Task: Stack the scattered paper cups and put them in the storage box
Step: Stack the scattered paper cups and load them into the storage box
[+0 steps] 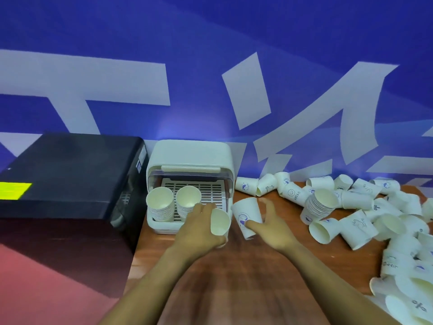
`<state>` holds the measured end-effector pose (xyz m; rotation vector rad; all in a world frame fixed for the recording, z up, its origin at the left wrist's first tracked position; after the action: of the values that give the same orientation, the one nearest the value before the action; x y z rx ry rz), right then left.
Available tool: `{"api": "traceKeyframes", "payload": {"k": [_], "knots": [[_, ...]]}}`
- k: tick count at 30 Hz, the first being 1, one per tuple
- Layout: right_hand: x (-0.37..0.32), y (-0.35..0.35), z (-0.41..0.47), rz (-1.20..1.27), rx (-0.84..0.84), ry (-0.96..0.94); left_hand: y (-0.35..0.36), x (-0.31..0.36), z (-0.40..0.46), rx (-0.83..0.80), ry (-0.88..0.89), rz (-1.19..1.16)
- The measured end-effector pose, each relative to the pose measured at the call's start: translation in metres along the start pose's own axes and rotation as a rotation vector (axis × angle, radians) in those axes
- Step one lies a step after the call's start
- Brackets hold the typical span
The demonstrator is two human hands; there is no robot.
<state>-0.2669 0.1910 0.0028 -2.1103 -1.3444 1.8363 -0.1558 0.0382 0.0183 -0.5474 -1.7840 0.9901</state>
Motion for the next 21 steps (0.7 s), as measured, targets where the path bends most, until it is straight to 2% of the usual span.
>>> {"api": "traceKeyframes", "payload": {"k": [6, 12, 21], "knots": [[-0.002, 0.022, 0.022, 0.051, -0.082, -0.072, -0.018, -0.023, -0.006, 0.107, -0.110, 0.039], [-0.024, 0.064, 0.025, 0.097, -0.173, -0.155, -0.071, -0.050, -0.012, 0.242, -0.174, -0.015], [-0.107, 0.079, 0.027, 0.156, -0.019, -0.362, -0.136, -0.092, -0.005, 0.413, -0.199, -0.018]]}}
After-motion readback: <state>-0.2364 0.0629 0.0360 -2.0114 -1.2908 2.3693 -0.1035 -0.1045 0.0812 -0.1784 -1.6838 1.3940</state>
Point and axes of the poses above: each hand's wrist, its own z-axis towards the middle knuckle, its own y-axis out of the palm, x = y × z, the point moved 10 cm from there along z, towards the middle knuckle, and after that the axes turned 6 degrees about z, right-handed, at the moved point
